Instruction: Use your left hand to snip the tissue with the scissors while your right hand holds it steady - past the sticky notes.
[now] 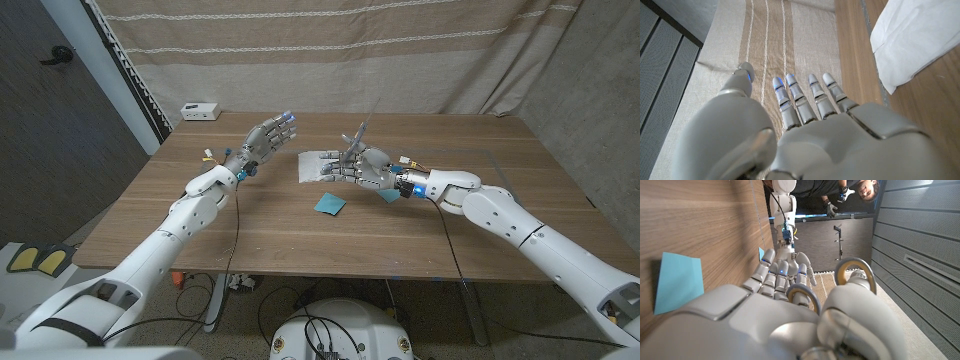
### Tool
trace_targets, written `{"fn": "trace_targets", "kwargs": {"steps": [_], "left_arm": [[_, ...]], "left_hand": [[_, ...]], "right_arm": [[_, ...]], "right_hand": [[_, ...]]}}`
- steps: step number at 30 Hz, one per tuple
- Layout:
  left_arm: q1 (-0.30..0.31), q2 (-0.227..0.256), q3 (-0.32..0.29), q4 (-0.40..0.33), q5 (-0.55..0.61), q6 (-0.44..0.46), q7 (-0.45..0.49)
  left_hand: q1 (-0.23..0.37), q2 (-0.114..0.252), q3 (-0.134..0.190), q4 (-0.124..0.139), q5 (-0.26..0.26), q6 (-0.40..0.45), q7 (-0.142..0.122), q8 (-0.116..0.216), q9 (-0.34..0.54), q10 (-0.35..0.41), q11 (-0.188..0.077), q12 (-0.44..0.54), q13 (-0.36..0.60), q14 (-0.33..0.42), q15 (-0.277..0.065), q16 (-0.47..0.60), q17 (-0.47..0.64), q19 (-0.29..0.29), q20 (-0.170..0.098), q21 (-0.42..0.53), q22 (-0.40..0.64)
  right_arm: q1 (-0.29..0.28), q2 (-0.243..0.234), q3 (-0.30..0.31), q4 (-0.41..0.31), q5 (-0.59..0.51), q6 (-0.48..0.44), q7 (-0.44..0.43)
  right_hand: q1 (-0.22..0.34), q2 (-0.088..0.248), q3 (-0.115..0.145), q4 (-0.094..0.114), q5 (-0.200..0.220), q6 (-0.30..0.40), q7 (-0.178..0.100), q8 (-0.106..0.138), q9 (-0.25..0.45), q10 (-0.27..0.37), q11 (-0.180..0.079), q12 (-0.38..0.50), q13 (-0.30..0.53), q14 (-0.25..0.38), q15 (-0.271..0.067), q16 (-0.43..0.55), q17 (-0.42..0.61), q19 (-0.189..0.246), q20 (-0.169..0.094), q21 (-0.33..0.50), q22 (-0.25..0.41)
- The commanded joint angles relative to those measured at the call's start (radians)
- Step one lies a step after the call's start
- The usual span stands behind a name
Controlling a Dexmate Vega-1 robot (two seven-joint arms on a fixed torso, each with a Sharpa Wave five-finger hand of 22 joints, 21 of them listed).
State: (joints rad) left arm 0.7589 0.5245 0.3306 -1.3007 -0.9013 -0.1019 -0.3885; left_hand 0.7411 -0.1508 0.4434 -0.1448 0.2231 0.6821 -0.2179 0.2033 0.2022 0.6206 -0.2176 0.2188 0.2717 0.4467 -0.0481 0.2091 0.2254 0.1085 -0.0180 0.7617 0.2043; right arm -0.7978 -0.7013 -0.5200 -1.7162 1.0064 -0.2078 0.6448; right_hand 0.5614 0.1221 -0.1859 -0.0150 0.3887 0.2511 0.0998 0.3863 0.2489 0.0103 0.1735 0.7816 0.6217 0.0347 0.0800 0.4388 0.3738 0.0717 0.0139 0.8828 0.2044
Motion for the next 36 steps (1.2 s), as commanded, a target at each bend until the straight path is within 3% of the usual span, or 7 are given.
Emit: {"fn": "trace_targets", "kwargs": {"steps": [1, 5, 8, 12, 19, 26, 36], "left_arm": [[-0.01, 0.043, 0.02, -0.023, 0.086, -0.018, 0.068], [-0.017, 0.068, 0.032, -0.039, 0.117, 0.002, 0.093], [-0.036, 0.068, 0.032, -0.016, 0.071, 0.037, 0.024], [-0.039, 0.073, 0.037, -0.021, 0.084, 0.031, 0.023], [-0.042, 0.1, 0.058, -0.052, 0.151, 0.027, 0.072], [-0.066, 0.103, 0.083, -0.028, 0.191, 0.022, 0.066], [-0.091, 0.12, 0.117, -0.018, 0.263, 0.006, 0.068]], "left_hand": [[-0.011, -0.002, -0.005, 0.0, 0.004, -0.002, -0.004, 0.005, 0.005, -0.003, 0.003, 0.004, 0.006, -0.002, -0.13, 0.007, 0.006, 0.006, 0.0, -0.001, 0.003], [-0.014, -0.002, -0.006, 0.001, 0.003, 0.001, -0.003, 0.006, 0.005, -0.002, 0.004, 0.005, 0.006, -0.001, -0.125, 0.008, 0.006, 0.01, 0.001, 0.0, 0.002], [-0.016, -0.002, -0.007, 0.002, 0.002, 0.003, -0.003, 0.007, 0.005, -0.001, 0.004, 0.006, 0.006, 0.003, -0.123, 0.011, 0.006, 0.017, 0.0, 0.002, 0.002], [-0.018, -0.001, -0.008, 0.002, 0.001, 0.0, -0.003, 0.006, 0.005, 0.001, 0.004, 0.007, 0.007, 0.004, -0.119, 0.013, 0.007, 0.018, 0.001, 0.002, 0.002], [-0.021, -0.001, -0.009, 0.004, 0.0, 0.003, -0.003, 0.007, 0.005, 0.003, 0.004, 0.009, 0.007, 0.002, -0.114, 0.013, 0.007, 0.018, 0.002, 0.001, 0.001], [-0.025, 0.0, -0.011, 0.004, -0.004, 0.001, 0.001, 0.006, 0.005, -0.009, 0.012, 0.005, 0.008, -0.01, -0.103, 0.011, 0.008, 0.014, 0.008, -0.002, -0.001], [-0.025, -0.003, -0.014, 0.0, -0.007, -0.006, 0.017, 0.004, 0.005, -0.028, 0.029, 0.001, 0.01, -0.044, -0.087, 0.001, 0.005, 0.005, -0.011, -0.014, -0.009]], "right_arm": [[0.016, 0.011, -0.005, 0.024, 0.0, 0.007, 0.034], [0.016, 0.011, -0.005, 0.027, -0.005, 0.01, 0.037], [0.017, 0.013, -0.005, 0.031, 0.002, 0.004, 0.04], [0.019, 0.014, -0.005, 0.035, 0.002, 0.005, 0.049], [0.019, 0.012, -0.003, 0.036, 0.007, -0.001, 0.055], [0.018, 0.01, -0.002, 0.038, 0.003, 0.004, 0.061], [0.012, 0.009, 0.003, 0.039, 0.013, 0.002, 0.069]], "right_hand": [[0.027, 0.016, 0.011, -0.015, 0.009, -0.046, 0.087, -0.005, 0.004, -0.005, 0.006, 0.02, 0.019, -0.006, 0.01, -0.007, 0.006, -0.005, 0.006, 0.007, 0.003], [0.055, 0.037, 0.033, -0.029, 0.01, -0.048, 0.091, -0.008, 0.007, -0.009, 0.014, 0.037, 0.039, -0.007, 0.014, -0.009, 0.009, -0.012, 0.013, 0.007, 0.003], [0.063, 0.04, 0.039, -0.032, 0.008, -0.051, 0.094, -0.011, 0.007, -0.012, 0.016, 0.041, 0.045, -0.007, 0.016, -0.01, 0.01, -0.015, 0.015, 0.007, 0.002], [0.067, 0.041, 0.043, -0.035, 0.005, -0.051, 0.095, -0.012, 0.008, -0.01, 0.019, 0.049, 0.053, -0.009, 0.017, -0.011, 0.012, -0.017, 0.016, 0.008, 0.002], [0.065, 0.036, 0.044, -0.036, 0.0, -0.051, 0.096, -0.015, 0.009, -0.013, 0.021, 0.056, 0.061, -0.014, 0.022, -0.015, 0.014, -0.023, 0.02, 0.007, 0.002], [0.058, 0.029, 0.041, -0.033, -0.005, -0.055, 0.097, -0.019, 0.01, -0.018, 0.023, 0.063, 0.07, -0.015, 0.024, -0.017, 0.016, -0.026, 0.022, 0.007, 0.002], [0.05, 0.024, 0.039, -0.031, -0.01, -0.056, 0.098, -0.023, 0.012, -0.022, 0.025, 0.071, 0.08, -0.016, 0.024, -0.019, 0.019, -0.027, 0.024, 0.008, 0.001]]}}
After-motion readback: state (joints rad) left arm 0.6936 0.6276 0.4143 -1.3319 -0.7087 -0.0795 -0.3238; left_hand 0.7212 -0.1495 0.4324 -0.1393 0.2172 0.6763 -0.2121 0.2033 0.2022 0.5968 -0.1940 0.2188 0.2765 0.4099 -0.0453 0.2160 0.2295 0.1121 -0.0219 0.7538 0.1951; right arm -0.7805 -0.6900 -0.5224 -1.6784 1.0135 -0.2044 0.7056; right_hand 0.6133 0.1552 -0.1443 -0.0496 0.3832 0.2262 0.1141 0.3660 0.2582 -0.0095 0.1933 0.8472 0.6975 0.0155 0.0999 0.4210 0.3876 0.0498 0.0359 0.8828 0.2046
